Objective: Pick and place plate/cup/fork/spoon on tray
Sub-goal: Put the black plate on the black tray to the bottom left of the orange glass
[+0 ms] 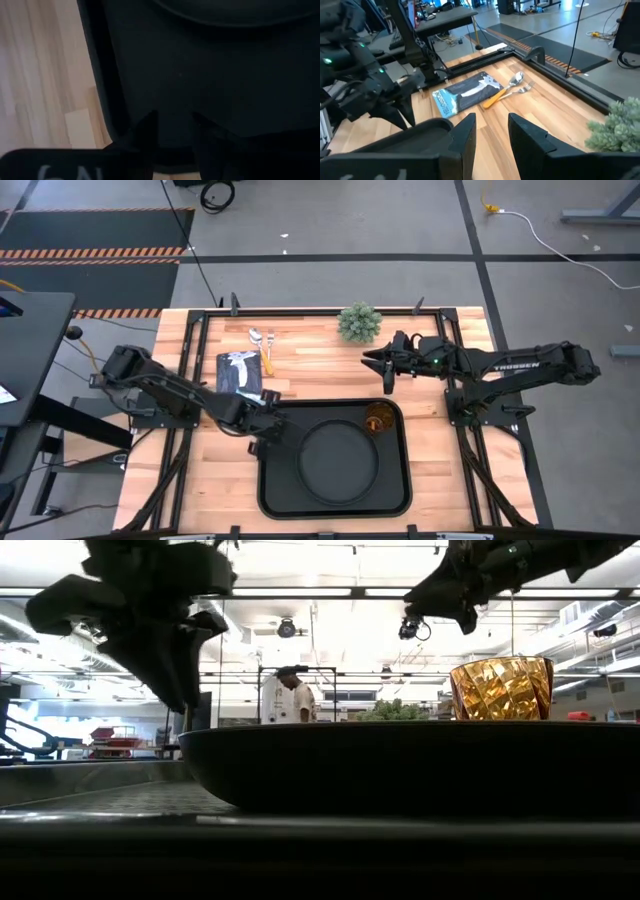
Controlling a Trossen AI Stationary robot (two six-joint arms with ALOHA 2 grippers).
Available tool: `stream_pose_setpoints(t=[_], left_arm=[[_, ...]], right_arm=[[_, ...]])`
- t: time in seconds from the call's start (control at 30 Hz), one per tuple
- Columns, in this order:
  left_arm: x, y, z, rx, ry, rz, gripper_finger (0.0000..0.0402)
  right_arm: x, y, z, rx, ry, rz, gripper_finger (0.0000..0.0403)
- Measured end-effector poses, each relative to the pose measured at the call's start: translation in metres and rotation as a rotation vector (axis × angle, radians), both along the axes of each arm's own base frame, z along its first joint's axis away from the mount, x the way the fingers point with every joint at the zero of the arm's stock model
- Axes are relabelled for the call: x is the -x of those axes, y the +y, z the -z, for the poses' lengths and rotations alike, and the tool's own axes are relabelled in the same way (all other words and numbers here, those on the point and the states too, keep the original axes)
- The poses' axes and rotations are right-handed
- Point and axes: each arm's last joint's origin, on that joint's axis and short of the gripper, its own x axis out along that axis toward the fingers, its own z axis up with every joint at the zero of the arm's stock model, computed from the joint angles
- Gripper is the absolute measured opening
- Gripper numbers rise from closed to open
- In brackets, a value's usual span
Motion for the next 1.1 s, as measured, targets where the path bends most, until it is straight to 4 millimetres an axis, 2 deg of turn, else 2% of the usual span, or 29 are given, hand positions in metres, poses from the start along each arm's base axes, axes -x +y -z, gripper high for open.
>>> stream_pose_setpoints(t=[0.17,0.43,0.63,0.8,0.93,1.1], left_arm=[[0.015,0.006,0.000,0.035,-0.077,-0.019,0.0116],[0.037,0.022,-0.021,0.096,-0.255,-0.048,0.0116],[0.055,0.035,-0.029,0.146,-0.403,-0.076,0.0116],[0.068,0.047,-0.025,0.177,-0.516,-0.109,0.0116],[0.075,0.056,-0.020,0.200,-0.540,-0.146,0.0116],[0.073,0.060,-0.019,0.210,-0.622,-0.152,0.0116]], right_arm=[[-0.005,0.000,-0.006,0.006,0.012,-0.002,0.0121],[-0.022,-0.002,-0.002,0.001,0.060,-0.002,0.0121],[-0.033,-0.003,-0.001,-0.003,0.114,-0.003,0.0121],[-0.036,-0.004,-0.006,0.005,0.104,-0.004,0.0121],[-0.034,-0.004,-0.010,0.011,0.089,0.003,0.0121],[-0.034,-0.004,-0.008,0.011,0.102,0.003,0.0121]])
